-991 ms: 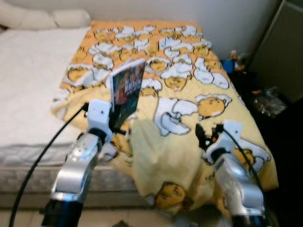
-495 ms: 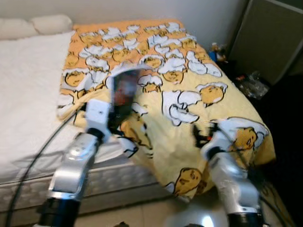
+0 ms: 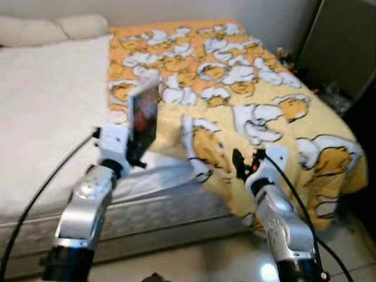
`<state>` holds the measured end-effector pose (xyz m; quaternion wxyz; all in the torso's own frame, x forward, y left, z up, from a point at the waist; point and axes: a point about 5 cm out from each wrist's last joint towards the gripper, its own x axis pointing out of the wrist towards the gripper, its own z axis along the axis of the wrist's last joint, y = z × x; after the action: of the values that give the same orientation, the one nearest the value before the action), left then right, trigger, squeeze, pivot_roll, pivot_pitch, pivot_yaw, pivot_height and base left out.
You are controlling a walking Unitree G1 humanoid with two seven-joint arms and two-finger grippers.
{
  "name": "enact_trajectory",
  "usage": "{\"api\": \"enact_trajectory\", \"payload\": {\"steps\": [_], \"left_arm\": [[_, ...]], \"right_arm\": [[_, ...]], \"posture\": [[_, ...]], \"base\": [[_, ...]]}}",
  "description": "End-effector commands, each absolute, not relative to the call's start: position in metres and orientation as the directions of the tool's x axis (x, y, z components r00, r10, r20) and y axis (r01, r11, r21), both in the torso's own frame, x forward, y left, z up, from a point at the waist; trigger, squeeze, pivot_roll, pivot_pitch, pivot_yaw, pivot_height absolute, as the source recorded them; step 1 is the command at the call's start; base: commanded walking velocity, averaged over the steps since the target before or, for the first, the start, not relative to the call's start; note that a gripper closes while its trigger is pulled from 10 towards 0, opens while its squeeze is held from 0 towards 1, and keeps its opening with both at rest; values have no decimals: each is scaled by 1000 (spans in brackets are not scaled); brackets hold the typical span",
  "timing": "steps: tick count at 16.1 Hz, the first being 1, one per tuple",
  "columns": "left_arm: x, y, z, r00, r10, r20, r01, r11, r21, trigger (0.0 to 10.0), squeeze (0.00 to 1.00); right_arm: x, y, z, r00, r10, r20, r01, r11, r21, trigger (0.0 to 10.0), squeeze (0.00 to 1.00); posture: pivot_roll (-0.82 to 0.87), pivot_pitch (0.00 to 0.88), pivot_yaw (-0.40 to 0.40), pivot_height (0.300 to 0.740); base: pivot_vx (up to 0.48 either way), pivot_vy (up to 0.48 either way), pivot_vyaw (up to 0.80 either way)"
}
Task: Clean up the room
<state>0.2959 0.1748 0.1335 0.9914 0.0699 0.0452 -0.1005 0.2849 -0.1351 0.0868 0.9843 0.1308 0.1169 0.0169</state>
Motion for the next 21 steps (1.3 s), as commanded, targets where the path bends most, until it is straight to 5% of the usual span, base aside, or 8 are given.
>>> {"api": "enact_trajectory", "payload": {"steps": [1, 21], "left_arm": [[299, 165, 142, 970, -232, -66, 239, 961, 138, 10000, 0], [267, 186, 118, 979, -152, -134, 171, 974, 147, 10000, 0]], "right_arm": [[283, -144, 83, 972, 35, -233, 28, 965, 260, 10000, 0], [284, -139, 89, 981, 130, -143, -120, 990, 78, 10000, 0]], "posture": [[15, 0, 49, 740], [40, 0, -2, 740]], "base": [[0, 412, 0], [0, 399, 0]]}}
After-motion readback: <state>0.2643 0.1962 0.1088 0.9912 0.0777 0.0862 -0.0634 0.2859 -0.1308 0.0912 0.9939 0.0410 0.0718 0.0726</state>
